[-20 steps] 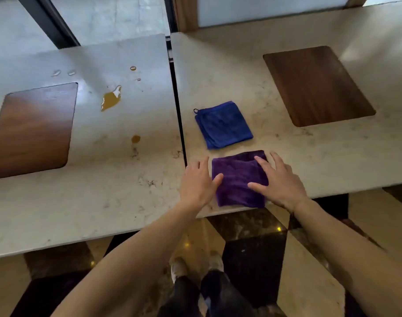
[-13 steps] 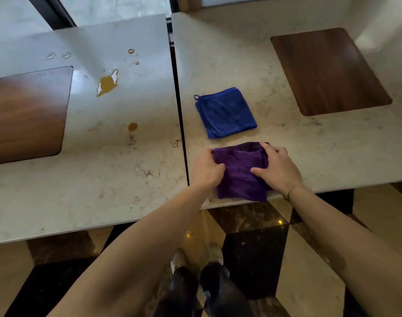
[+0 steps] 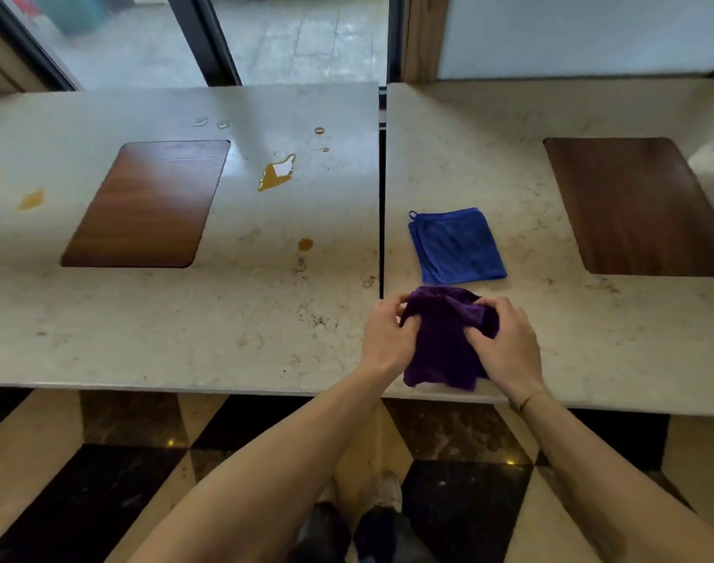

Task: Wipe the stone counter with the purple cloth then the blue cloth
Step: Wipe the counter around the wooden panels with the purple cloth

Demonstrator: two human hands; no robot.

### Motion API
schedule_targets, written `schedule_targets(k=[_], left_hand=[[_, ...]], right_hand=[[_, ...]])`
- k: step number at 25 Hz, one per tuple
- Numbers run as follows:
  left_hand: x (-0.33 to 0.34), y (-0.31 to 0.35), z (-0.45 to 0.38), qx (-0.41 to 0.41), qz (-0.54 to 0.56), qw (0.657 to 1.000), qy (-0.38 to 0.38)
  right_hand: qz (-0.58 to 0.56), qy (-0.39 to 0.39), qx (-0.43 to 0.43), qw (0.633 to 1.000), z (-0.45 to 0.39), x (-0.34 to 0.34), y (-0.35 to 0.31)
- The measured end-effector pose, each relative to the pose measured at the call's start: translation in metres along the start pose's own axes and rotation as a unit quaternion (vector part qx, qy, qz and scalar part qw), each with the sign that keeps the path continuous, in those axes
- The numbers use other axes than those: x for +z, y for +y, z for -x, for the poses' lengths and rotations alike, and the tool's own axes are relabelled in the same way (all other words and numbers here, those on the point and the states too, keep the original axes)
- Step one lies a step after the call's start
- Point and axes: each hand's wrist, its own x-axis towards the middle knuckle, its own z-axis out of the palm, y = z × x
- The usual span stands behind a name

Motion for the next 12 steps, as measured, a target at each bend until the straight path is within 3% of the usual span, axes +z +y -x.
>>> schedule_targets(k=[8,12], left_hand=[[-0.137,-0.021,0.034,-0.022,-0.018,0.994,0.101],[-0.194,-0.046,0.041,-0.021,-0.037,0.993,0.109]], right_hand=[[-0.074,-0.072,-0.073,0.992,0.039,0.065,-0.108],[-0.07,-0.071,-0.09,0.991,0.056,0.103,-0.148]])
